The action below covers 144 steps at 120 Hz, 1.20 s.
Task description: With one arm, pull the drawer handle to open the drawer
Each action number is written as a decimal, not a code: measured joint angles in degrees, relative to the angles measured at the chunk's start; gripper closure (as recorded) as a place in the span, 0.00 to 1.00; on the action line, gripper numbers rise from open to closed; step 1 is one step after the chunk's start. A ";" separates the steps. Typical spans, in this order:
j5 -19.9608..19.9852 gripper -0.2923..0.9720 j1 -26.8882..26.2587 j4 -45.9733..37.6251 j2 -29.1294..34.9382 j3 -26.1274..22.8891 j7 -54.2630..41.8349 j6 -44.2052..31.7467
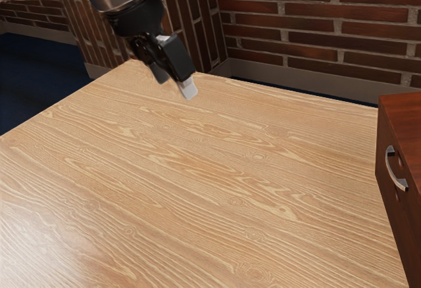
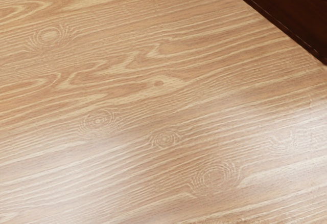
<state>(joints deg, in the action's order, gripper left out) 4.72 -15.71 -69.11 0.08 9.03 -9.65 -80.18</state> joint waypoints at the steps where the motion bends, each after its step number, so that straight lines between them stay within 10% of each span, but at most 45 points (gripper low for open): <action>1: 0.05 0.25 -1.35 -0.01 0.00 0.23 0.08 0.14; 25: 0.71 0.25 -21.82 0.04 2.15 1.18 1.87 3.54; 64: 11.57 0.25 14.40 -8.72 -1.98 0.34 22.89 2.50; 84: 16.13 0.26 33.96 -17.80 1.84 -13.45 32.41 -4.58; 108: 19.80 0.26 25.61 -18.04 -2.69 -14.48 40.35 -12.76; 129: 20.25 0.27 5.69 -18.08 -4.08 -7.99 44.39 -19.48; 144: 20.36 0.27 3.52 -18.46 -3.89 -7.85 46.63 -21.80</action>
<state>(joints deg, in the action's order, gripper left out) 25.07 -12.19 -87.57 -3.81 1.18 36.98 -101.98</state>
